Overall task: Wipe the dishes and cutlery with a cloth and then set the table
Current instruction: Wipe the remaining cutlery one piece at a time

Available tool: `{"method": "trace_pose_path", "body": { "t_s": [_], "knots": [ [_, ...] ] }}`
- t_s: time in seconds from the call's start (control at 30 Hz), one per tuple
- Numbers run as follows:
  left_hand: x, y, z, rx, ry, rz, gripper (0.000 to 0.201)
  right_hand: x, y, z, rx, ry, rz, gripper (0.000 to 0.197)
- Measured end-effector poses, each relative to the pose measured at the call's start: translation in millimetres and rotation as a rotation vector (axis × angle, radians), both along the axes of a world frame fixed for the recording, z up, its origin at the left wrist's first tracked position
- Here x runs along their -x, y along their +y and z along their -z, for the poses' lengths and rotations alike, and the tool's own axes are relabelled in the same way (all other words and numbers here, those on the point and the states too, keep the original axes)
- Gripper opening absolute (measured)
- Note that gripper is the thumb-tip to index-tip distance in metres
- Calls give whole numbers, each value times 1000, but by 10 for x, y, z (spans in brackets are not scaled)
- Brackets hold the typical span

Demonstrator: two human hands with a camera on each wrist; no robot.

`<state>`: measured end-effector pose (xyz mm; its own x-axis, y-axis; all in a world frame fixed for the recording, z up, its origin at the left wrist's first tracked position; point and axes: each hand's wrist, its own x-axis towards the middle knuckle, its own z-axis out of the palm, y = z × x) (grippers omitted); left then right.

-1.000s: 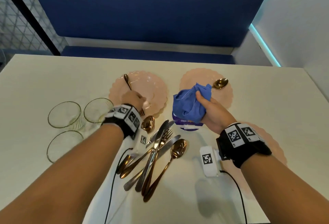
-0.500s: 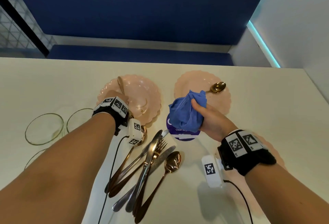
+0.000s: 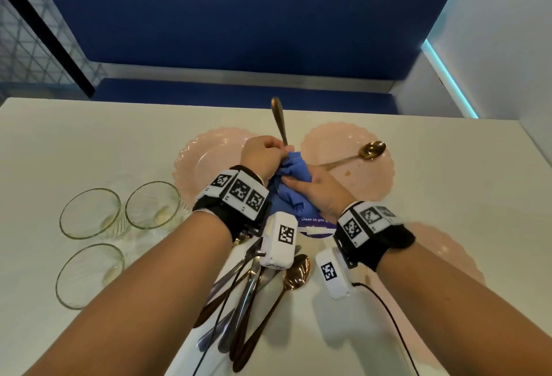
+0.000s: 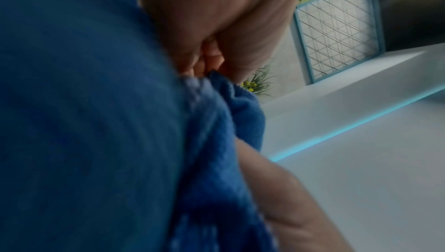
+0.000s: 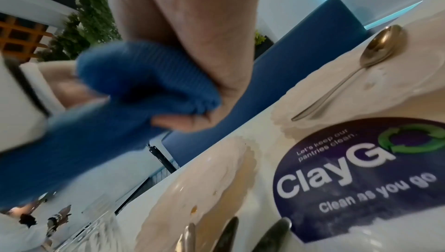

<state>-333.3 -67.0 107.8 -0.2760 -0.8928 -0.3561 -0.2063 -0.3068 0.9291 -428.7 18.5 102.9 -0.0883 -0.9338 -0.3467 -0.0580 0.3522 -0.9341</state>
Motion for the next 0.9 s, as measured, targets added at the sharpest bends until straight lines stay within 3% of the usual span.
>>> {"method": "trace_pose_path", "body": {
  "t_s": [0.1, 0.27, 0.4, 0.53, 0.77, 0.9],
  "knots": [
    [-17, 60, -16, -31, 31, -27, 34, -66, 78, 24, 77, 169, 61, 19],
    [-54, 210, -83, -22, 63, -11, 30, -98, 255, -7, 146, 200, 59, 14],
    [-81, 332, -112, 1, 98, -34, 30, -152, 347, -27, 187, 344, 116, 17],
    [-107, 439, -156, -1, 153, -64, 26, -161, 431, -21, 179, 264, 156, 18],
    [-149, 547, -202, 46, 164, -35, 23, -94, 609, 30, 105, 301, 165, 22],
    [-258, 512, -377, 21, 184, -4, 9, 10, 715, -17, 83, 296, 168, 21]
  ]
}}
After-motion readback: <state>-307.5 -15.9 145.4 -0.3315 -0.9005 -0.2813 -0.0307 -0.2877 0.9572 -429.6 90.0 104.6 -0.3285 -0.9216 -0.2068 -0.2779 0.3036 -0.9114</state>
